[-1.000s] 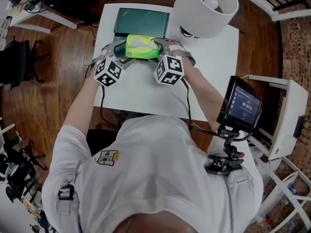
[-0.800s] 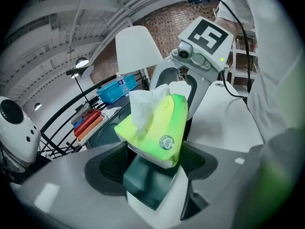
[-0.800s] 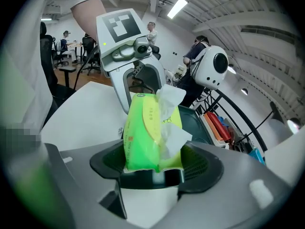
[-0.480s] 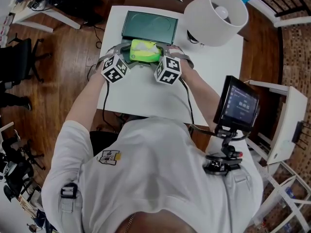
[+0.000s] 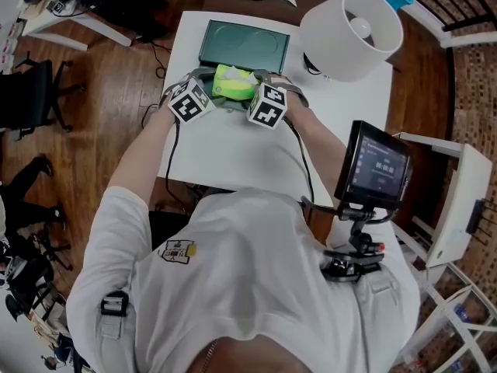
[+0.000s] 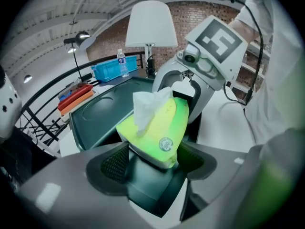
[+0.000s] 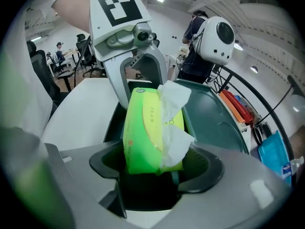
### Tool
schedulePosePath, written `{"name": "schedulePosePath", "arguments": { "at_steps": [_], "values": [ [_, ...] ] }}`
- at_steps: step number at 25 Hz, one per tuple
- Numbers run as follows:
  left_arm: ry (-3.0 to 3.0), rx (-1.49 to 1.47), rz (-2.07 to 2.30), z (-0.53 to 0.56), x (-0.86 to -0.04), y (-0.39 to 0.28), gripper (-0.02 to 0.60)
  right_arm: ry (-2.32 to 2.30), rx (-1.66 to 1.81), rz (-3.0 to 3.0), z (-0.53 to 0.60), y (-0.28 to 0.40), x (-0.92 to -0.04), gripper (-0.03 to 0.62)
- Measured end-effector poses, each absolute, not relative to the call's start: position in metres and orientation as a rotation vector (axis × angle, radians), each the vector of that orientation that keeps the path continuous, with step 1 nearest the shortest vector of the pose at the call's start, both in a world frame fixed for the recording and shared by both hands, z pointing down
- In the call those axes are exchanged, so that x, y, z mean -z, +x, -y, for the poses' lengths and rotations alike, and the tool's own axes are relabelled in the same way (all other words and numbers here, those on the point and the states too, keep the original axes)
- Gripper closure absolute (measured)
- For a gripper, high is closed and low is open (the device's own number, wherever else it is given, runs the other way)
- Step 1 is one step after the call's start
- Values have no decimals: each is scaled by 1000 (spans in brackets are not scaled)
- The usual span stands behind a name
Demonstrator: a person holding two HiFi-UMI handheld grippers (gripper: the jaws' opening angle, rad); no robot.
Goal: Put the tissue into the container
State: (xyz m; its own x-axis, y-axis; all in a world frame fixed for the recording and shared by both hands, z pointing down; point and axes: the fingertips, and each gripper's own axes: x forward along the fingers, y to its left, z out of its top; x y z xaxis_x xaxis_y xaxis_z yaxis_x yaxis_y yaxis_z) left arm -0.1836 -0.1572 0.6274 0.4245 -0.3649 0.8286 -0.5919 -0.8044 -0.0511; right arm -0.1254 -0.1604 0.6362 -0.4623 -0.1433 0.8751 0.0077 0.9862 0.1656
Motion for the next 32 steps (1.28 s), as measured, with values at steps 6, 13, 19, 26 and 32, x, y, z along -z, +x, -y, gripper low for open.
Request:
{"name": "schedulePosePath", "arguments": {
  "at_steps": [6,13,19,26,32],
  "values": [
    [2365,-1371,775,158,-632,-183,268,93,173,1968,157,-126,-645,260],
    [2360,-1458,742,154,-628,-187,268,105,198,1940,157,-127,-649,244],
    [2407,-1414,793,149,-610,-190,270,86,253,1976,158,-128,-647,230],
    [2442,-1353,834,145,-605,-195,276,94,261,2041,160,-134,-632,187],
    [2487,-1331,839,150,-591,-203,276,158,228,2103,169,-143,-606,174]
  ]
}}
